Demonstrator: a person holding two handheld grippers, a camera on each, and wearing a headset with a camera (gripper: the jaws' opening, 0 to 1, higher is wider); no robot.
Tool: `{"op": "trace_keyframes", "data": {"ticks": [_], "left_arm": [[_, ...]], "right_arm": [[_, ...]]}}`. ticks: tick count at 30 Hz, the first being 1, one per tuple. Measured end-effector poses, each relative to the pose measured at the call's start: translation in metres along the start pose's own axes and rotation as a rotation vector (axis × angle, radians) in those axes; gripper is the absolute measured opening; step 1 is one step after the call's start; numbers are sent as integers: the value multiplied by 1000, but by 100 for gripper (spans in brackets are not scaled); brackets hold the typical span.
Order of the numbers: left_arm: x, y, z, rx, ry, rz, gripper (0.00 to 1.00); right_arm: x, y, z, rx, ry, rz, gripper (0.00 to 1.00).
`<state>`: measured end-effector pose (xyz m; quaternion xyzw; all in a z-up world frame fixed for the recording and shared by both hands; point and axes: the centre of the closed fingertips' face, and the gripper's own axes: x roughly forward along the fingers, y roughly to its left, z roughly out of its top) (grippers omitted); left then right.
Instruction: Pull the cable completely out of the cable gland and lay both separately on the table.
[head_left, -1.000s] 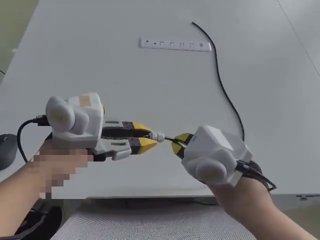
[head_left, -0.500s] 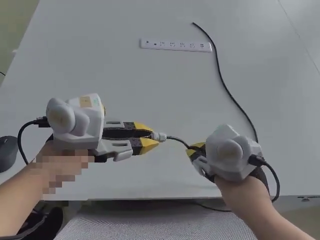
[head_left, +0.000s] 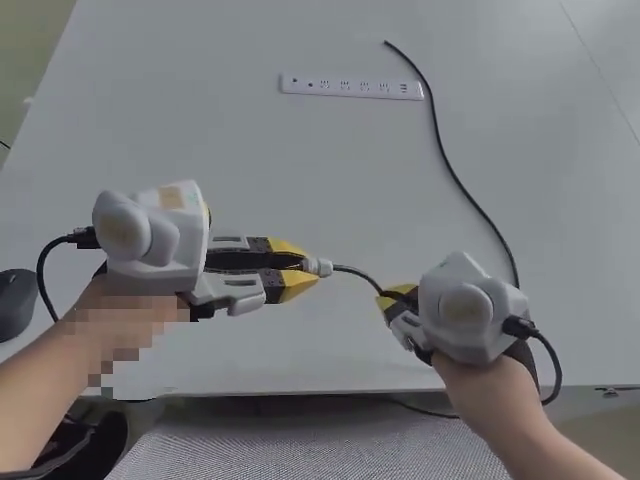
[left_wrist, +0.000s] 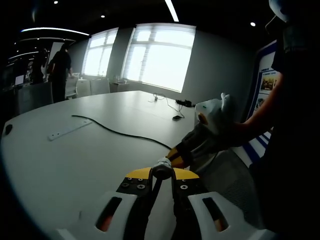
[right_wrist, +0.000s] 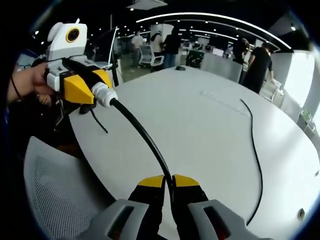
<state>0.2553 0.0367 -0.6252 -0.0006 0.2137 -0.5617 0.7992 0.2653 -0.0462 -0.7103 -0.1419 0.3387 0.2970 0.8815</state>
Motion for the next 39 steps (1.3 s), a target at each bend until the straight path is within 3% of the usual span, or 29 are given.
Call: {"op": "trace_keyframes", "data": {"ticks": [6,11,13,16,19,24,29,39], "left_arm": [[-3,0,0,-3,-3,6,15],[-3,1,0,-6,-2,7,15],[-3,0,0,-5,-1,5,15],[-3,-1,-1,-4,4,3,15],[-3,-2,-2,-1,9,3,15],[-2,-3,-3,2,13,1,15],[-2,-1,-3,2,13,0,15],[-2,2,-4,-1,12,3,15]], "right_arm": [[-4,2,3,-25,-9,-1,1],[-15,3,19,-55,-46,-8,10],[-22,6,28,-149,-46,-16,12],[-27,15,39,-221,-44,-3,14],[-26,28,53,-350,-55,7,14],[-22,44,72,-479,-76,22,12],[-19,56,80,-543,-85,46,9],[-16,60,78,-613,-85,50,1]]}}
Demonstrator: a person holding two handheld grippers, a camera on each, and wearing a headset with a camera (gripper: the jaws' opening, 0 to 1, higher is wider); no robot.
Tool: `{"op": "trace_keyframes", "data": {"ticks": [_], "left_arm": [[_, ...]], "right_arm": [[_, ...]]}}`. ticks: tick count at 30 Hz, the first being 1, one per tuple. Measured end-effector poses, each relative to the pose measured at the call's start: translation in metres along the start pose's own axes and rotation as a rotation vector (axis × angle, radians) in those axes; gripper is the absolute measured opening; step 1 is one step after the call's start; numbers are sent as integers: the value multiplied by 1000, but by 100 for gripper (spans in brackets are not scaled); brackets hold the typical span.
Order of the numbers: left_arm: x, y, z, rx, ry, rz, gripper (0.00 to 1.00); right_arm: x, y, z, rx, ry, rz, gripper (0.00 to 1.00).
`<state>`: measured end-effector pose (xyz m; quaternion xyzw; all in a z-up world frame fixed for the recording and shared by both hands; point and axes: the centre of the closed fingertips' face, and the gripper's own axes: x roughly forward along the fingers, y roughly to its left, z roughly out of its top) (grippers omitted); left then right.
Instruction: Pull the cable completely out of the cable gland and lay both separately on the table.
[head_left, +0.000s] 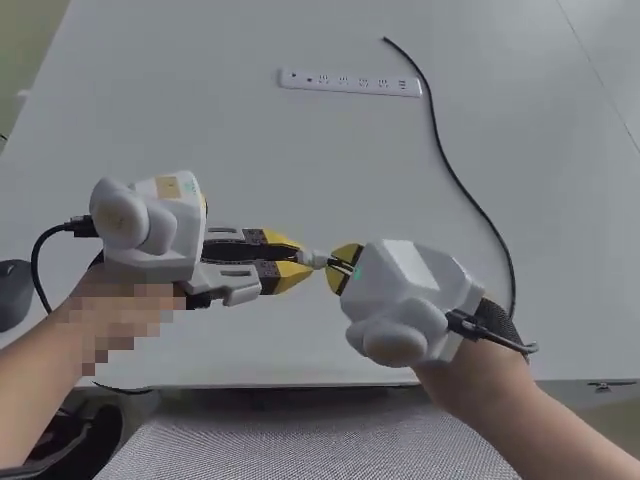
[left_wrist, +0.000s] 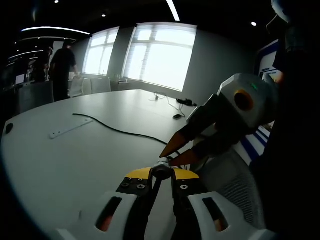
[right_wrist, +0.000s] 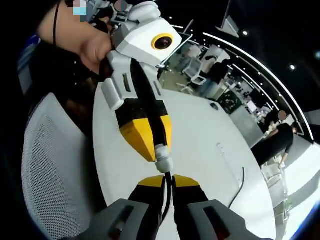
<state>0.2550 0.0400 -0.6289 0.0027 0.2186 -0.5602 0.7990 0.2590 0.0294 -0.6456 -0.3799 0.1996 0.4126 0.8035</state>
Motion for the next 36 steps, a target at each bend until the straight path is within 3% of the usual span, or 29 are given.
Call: {"op": "trace_keyframes", "data": {"ticks": [17,29,36], "left_arm": [[4,2,3,2,0,4,15],[2,3,5,1,-4,7,15],[2,3,5,2,-2,8,15]], "right_arm": [[3,-9,-14,85,11,-1,0],[5,-19,-46,316,46,5,0],[9,-19,-76,592,70,20,0]]}}
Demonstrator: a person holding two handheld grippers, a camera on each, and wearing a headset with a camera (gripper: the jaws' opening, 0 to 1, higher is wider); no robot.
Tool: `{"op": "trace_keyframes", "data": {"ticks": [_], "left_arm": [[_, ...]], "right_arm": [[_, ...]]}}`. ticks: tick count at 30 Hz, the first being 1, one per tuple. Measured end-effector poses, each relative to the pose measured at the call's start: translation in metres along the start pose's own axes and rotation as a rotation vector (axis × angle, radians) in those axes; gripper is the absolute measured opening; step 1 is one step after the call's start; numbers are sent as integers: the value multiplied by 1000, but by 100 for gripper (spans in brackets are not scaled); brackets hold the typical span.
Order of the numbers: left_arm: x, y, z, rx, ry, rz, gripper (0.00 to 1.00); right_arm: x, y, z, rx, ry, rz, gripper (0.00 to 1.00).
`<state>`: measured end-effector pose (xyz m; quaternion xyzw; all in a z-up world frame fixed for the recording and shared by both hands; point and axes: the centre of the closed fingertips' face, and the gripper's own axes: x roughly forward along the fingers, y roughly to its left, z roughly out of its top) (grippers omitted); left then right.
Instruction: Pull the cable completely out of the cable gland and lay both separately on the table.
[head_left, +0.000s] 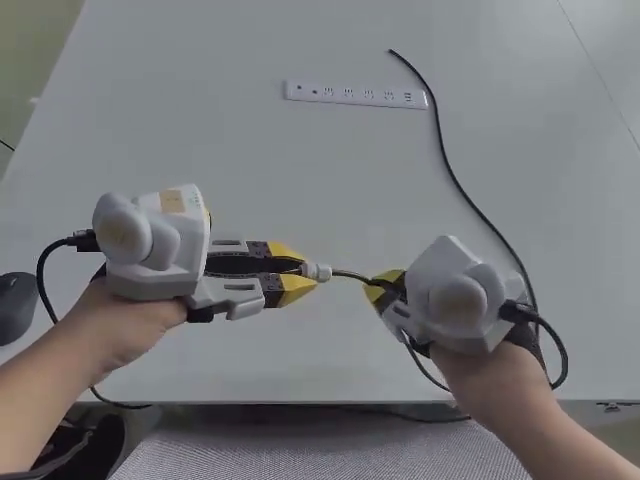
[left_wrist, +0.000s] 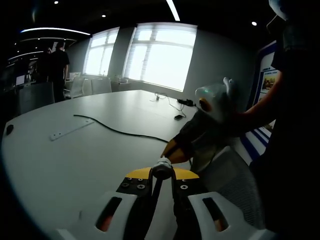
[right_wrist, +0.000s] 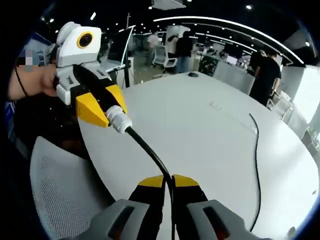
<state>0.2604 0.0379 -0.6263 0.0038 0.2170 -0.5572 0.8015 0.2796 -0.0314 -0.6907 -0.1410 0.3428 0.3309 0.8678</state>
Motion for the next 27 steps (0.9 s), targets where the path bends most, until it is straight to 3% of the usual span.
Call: {"op": "trace_keyframes", "data": {"ticks": [3,6,12,17,27], "left_arm": [[0,0,1,0,0,0,15],[1,0,1,4,1,-1,15],[5,-1,1,5,2,1,15],[7,-2,2,3,2,2,15],[8,1,1,-7,2,6,15]], "right_arm": [[1,-6,-8,15,8,-4,0],[2,-7,-15,80,11,7,0],[7,-5,-24,309,20,53,0],[10,-6,-26,358,22,63,1],[8,-1,-28,294,25,76,1]]}}
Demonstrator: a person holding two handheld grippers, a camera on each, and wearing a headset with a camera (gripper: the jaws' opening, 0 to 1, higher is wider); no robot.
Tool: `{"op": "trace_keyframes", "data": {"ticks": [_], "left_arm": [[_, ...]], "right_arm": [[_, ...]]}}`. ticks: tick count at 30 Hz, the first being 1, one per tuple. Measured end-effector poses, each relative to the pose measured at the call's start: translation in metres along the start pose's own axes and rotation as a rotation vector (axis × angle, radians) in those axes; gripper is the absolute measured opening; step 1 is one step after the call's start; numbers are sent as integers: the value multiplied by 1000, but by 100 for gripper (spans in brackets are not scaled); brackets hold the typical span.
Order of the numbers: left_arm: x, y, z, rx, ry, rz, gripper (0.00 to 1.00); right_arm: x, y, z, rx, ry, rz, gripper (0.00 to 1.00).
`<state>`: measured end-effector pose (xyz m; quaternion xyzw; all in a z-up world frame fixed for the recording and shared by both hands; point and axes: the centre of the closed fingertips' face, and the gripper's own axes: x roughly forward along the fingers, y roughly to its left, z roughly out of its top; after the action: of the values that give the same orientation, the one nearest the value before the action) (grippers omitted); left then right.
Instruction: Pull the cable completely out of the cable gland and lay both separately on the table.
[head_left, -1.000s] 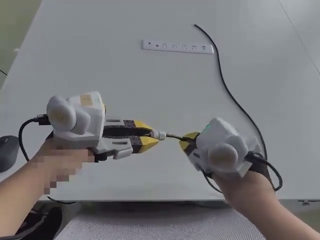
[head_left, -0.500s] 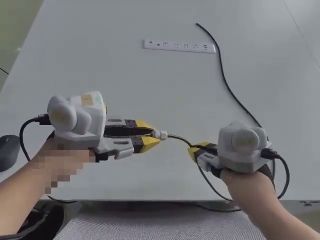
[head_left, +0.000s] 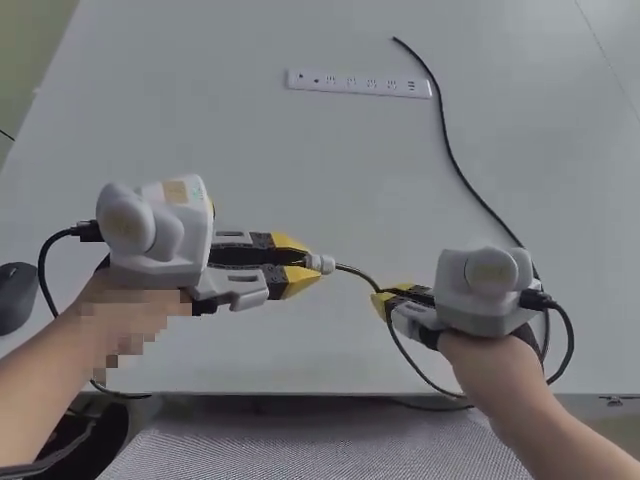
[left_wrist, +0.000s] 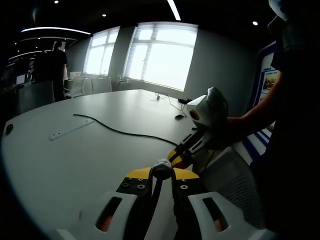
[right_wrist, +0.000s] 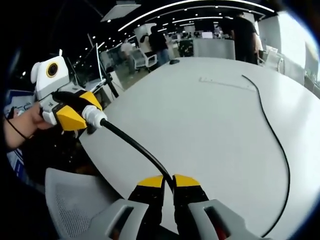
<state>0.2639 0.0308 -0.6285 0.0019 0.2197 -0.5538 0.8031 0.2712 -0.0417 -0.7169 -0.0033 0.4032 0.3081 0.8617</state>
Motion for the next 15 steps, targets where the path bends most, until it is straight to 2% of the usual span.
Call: {"op": "trace_keyframes", "data": {"ticks": [3,6,8,14,15], "left_arm": [[-1,2,0,1,-1,8,15],[-2,3,0,0,-4,11,15],[-2,4,0,-1,2,14,15],[-3,2,0,-3,-4,12,15],[-2,2,0,-3,-3,11,15]], "right_arm": [[-4,2,3,-37,-11,-1,2],[-10,4,13,-136,-43,-14,5],[-15,13,23,-208,-64,-6,8],[-20,47,47,-534,-81,-3,11],[-21,51,52,-563,-94,-8,11]]}}
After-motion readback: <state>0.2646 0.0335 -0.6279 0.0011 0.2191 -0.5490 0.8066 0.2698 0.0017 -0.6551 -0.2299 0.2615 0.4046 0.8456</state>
